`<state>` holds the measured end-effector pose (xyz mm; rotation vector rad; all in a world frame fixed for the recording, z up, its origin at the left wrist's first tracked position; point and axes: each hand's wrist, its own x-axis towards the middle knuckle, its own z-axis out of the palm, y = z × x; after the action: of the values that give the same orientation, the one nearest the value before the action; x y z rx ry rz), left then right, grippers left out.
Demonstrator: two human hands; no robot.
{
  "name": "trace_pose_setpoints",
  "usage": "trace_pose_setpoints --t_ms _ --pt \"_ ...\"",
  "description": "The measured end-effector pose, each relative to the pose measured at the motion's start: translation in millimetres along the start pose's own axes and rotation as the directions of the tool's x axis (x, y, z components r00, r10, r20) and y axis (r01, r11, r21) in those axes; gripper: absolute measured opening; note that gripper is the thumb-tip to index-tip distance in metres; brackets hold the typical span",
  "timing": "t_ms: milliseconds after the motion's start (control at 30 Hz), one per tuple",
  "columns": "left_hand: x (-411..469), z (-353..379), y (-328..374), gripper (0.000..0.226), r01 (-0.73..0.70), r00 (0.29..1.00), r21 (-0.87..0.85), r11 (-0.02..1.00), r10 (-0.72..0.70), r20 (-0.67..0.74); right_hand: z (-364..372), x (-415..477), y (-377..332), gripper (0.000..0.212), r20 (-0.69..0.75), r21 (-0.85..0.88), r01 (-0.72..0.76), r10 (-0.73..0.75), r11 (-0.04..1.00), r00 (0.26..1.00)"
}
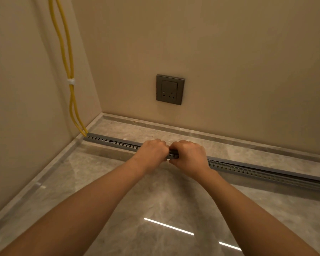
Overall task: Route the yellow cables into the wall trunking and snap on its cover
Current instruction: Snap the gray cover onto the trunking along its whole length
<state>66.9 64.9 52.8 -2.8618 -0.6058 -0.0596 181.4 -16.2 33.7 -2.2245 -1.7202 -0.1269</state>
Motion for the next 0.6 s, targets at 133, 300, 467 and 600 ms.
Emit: trace_pose_setpoints --t_ms 133,300,467,600 --pt "0.9 -2.1 1.3 0.026 -0.014 0.999 0.033 0.999 0.012 0.039 -1.7 -5.1 5.4 0.027 0.013 0.047 -0.006 0.005 0.999 1.000" --pt "2.6 -2.2 2.3 0.026 -0.022 0.998 0.046 0.999 0.020 0.059 -6.8 -17.3 21.7 0.028 0.035 0.029 -0.025 0.024 0.999 0.999" --pt "5.8 -3.1 1.8 0.026 -0.030 0.998 0.036 0.999 0.028 0.061 -13.4 -27.5 36.2 0.030 0.033 -0.025 -0.029 0.030 0.999 0.999" --pt "8.5 -3.1 -0.8 0.028 -0.043 0.997 0.031 0.999 0.041 0.066 -17.6 -34.8 44.8 0.035 0.029 -0.080 -0.025 0.027 0.996 0.999"
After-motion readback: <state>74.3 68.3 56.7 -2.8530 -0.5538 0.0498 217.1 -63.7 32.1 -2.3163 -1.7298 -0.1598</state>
